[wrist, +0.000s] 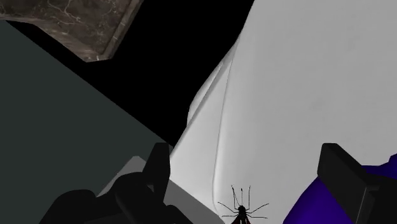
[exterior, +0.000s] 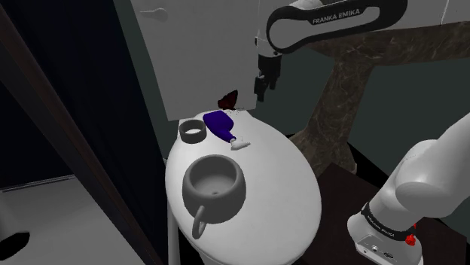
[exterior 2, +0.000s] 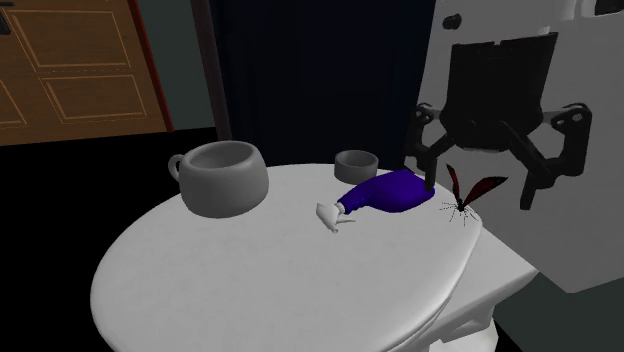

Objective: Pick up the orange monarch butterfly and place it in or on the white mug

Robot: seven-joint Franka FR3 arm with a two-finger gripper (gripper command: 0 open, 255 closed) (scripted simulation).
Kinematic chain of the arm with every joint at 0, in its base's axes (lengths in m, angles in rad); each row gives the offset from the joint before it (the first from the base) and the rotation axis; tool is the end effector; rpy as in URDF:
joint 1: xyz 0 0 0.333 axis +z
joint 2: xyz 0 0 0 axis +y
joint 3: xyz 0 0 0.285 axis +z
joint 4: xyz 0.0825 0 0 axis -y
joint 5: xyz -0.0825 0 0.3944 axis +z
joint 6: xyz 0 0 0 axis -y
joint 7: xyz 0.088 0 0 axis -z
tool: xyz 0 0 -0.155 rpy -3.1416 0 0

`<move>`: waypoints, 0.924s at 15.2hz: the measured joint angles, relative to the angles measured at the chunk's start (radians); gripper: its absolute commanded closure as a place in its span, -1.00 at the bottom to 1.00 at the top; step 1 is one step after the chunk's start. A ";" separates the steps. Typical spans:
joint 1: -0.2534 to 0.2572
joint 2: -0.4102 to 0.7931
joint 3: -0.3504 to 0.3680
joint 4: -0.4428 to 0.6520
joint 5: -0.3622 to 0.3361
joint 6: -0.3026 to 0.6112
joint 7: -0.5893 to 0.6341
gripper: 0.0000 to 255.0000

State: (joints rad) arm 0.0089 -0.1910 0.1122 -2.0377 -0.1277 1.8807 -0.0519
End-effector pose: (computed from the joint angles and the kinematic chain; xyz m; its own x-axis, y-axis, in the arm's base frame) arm 0.5203 0.0492 0.4491 0.9778 0.2084 0.0221 0.2031 -0.9684 0.1449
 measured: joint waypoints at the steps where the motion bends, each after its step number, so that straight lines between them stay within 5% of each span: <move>1: 0.002 0.045 0.005 0.039 -0.009 -0.002 -0.002 -1.00; 10: 0.035 0.428 0.033 0.384 -0.097 -0.030 -0.019 -1.00; 14: 0.046 0.491 0.036 0.420 -0.113 -0.015 -0.013 -1.00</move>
State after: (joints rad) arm 0.0545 0.3000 0.1478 -1.6182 -0.2408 1.8654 -0.0653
